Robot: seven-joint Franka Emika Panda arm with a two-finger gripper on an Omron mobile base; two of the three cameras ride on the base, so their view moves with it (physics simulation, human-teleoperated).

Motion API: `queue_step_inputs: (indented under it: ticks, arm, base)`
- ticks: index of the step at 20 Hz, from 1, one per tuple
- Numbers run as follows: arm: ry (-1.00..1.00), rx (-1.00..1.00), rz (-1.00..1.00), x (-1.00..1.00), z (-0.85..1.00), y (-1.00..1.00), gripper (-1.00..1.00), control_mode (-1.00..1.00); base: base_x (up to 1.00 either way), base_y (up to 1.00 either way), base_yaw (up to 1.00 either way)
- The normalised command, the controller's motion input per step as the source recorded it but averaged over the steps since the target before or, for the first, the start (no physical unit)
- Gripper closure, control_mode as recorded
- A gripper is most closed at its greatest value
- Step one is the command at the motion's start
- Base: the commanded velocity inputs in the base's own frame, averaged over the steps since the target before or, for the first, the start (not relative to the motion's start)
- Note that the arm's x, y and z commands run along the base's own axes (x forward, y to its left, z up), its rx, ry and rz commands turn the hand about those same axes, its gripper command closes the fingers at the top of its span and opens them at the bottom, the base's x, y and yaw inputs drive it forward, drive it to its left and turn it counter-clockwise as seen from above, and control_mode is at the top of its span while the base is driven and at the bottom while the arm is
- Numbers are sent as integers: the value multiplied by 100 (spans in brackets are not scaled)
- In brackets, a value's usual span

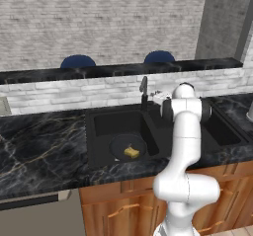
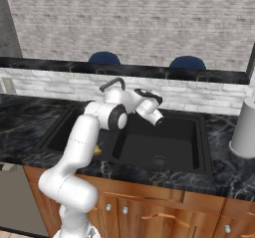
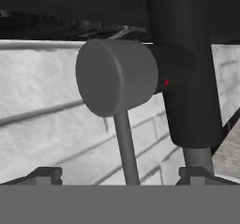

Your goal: Pick the pan and sponge and place them into the sink. Then turn on the water.

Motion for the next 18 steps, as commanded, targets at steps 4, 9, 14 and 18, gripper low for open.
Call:
queue_step_inputs:
  ticks: [4,9,14,18]
  arm:
    - [0,0,-6,12,-27,-11,-100,-100]
    - [4,0,-8,21,-16,-11,100,-100]
    - [12,0,-11,40,0,-3,100,-100]
    - [18,1,-10,36,0,-22,100,-100]
  base:
    - [0,0,0]
    - [0,0,0]
    - [0,0,0]
    - [0,0,0]
